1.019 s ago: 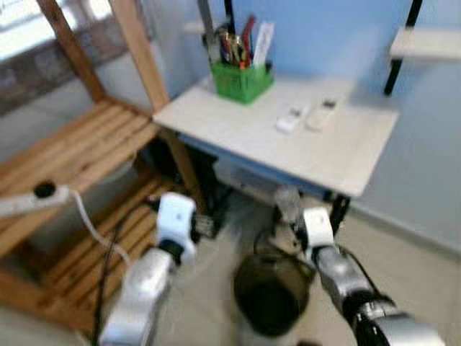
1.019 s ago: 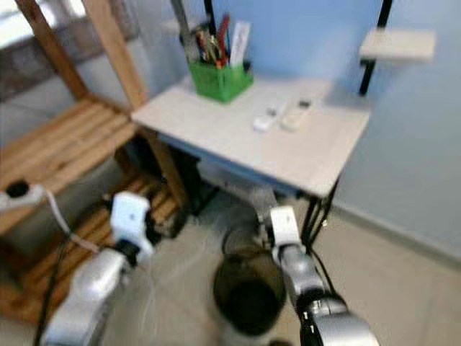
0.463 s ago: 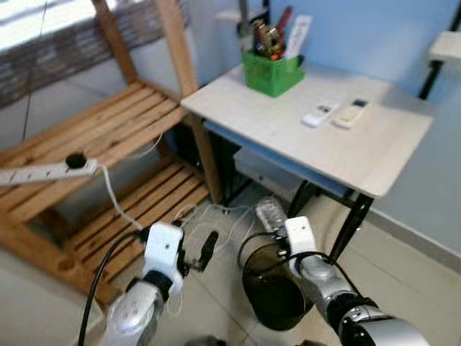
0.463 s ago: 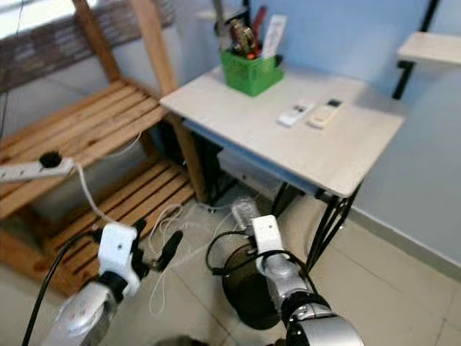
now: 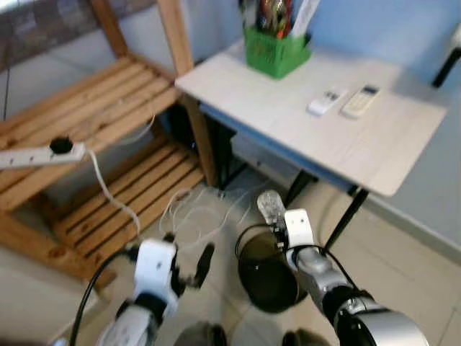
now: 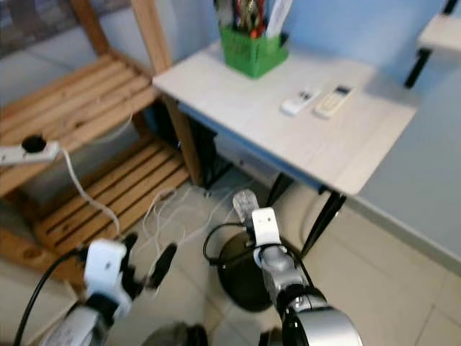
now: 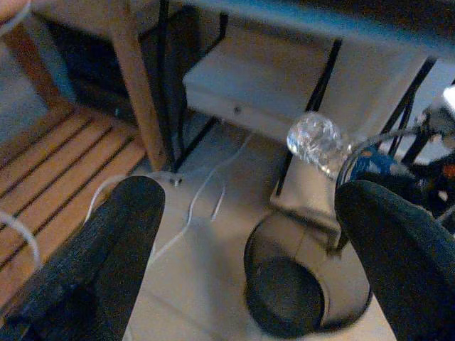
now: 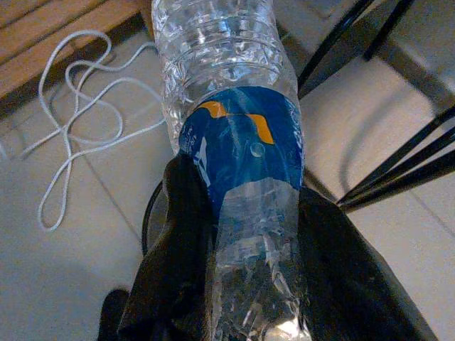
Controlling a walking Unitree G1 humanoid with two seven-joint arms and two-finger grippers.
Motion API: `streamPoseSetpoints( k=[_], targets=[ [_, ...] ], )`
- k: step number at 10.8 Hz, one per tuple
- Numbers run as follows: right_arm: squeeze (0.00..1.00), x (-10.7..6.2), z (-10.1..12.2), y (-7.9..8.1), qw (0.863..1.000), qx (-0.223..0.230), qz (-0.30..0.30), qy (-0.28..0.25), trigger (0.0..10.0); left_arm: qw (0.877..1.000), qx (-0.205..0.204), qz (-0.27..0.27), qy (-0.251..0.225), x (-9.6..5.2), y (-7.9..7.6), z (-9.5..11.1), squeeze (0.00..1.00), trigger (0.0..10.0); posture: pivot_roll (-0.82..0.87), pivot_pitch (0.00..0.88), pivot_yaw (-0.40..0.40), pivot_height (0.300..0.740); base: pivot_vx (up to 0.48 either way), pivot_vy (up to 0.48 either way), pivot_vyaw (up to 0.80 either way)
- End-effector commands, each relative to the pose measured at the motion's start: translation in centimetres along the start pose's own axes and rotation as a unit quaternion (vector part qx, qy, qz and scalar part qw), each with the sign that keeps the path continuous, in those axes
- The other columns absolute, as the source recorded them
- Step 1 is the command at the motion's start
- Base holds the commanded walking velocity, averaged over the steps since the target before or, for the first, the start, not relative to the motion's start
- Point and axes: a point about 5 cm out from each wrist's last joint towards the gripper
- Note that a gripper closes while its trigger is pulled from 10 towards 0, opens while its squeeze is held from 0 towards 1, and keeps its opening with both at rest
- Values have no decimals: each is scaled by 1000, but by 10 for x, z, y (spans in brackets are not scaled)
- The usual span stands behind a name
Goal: Clean up the room
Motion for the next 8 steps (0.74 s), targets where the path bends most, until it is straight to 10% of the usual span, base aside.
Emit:
streamPoseSetpoints(
  k=[1, 4, 5, 8],
  targets=[
    [0, -1, -5, 6, 1000, 13, 4, 12, 10000, 1000, 7, 5, 3, -6, 2, 3, 0, 10000, 161, 228, 132, 740, 0, 0, 0],
    [0, -4, -19, 11, 999, -8, 4, 42, 10000, 1000, 5, 9, 12, -15, -1, 5, 0, 10000, 177, 245, 135, 740, 0, 0, 0],
    [0, -5, -24, 13, 999, 2, 4, 49, 0, 1000, 4, 12, 14, -17, -2, 5, 0, 10000, 181, 253, 133, 740, 0, 0, 0],
    [0, -4, -19, 18, 999, 31, 9, 42, 0, 1000, 1, 14, 18, -21, -3, 4, 0, 10000, 182, 256, 127, 740, 0, 0, 0]
  ],
)
Point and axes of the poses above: a point about 5 cm out from each wrist's last joint towards the gripper, its own x axis pointing out of the wrist towards the gripper, its own z axis along the axis of the wrist's last joint, y = z × x, and after that the axes turned 5 degrees about -x, right-handed
